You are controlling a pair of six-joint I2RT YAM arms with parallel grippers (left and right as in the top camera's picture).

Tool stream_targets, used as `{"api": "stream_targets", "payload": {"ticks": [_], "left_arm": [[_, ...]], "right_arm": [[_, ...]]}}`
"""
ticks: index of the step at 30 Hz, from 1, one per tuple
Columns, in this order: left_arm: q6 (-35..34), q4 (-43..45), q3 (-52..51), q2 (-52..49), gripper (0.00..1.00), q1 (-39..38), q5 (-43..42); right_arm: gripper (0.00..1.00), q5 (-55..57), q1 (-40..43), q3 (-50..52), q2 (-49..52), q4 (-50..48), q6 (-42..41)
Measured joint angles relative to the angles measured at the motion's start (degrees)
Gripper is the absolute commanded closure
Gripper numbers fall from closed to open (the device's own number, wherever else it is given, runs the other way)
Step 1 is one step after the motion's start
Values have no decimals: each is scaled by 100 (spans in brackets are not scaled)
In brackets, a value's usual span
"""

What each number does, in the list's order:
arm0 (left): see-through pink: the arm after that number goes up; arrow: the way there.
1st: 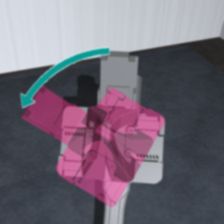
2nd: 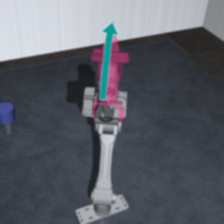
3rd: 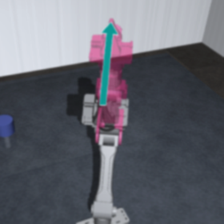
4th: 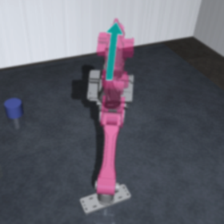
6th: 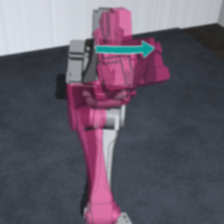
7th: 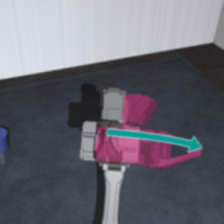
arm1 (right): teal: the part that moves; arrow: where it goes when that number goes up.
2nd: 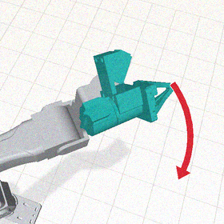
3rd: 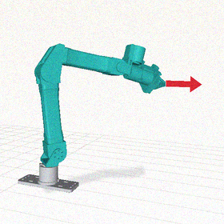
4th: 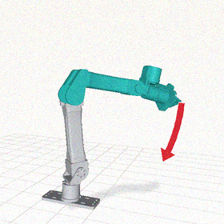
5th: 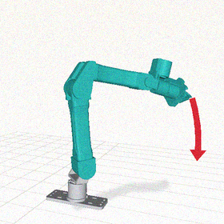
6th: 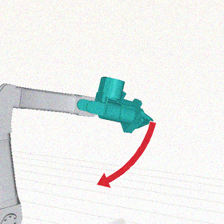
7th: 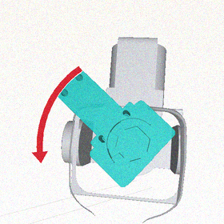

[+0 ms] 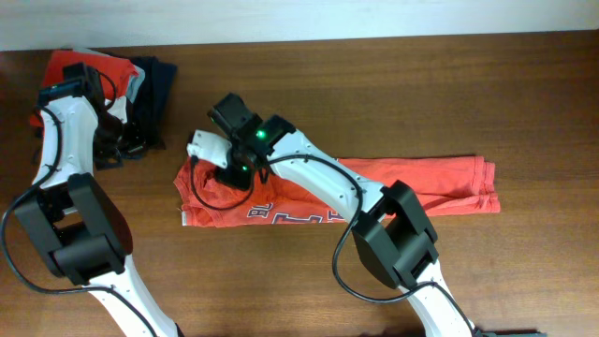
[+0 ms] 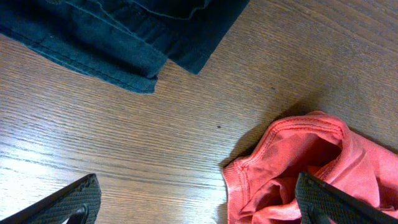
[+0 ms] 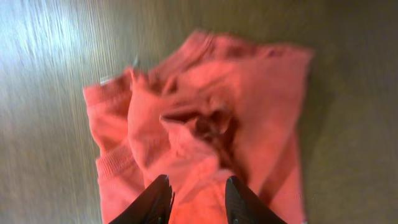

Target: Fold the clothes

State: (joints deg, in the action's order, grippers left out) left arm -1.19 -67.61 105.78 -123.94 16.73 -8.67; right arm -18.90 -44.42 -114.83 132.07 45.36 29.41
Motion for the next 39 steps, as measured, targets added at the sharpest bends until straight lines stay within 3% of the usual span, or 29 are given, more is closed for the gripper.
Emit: {"api": "stream_targets", "payload": {"ticks": [13,19,39], "left_arm": [[0,0,0,0,1,2,-2],[2,0,0,0,1,0,-2],[2,0,0,0,1,0,0]], "right_arm": [[67,0,0,774,2,-1178,278],[96,17,0,920,2,-1290,348],[96,601,149,920,0,-1222,358]]}}
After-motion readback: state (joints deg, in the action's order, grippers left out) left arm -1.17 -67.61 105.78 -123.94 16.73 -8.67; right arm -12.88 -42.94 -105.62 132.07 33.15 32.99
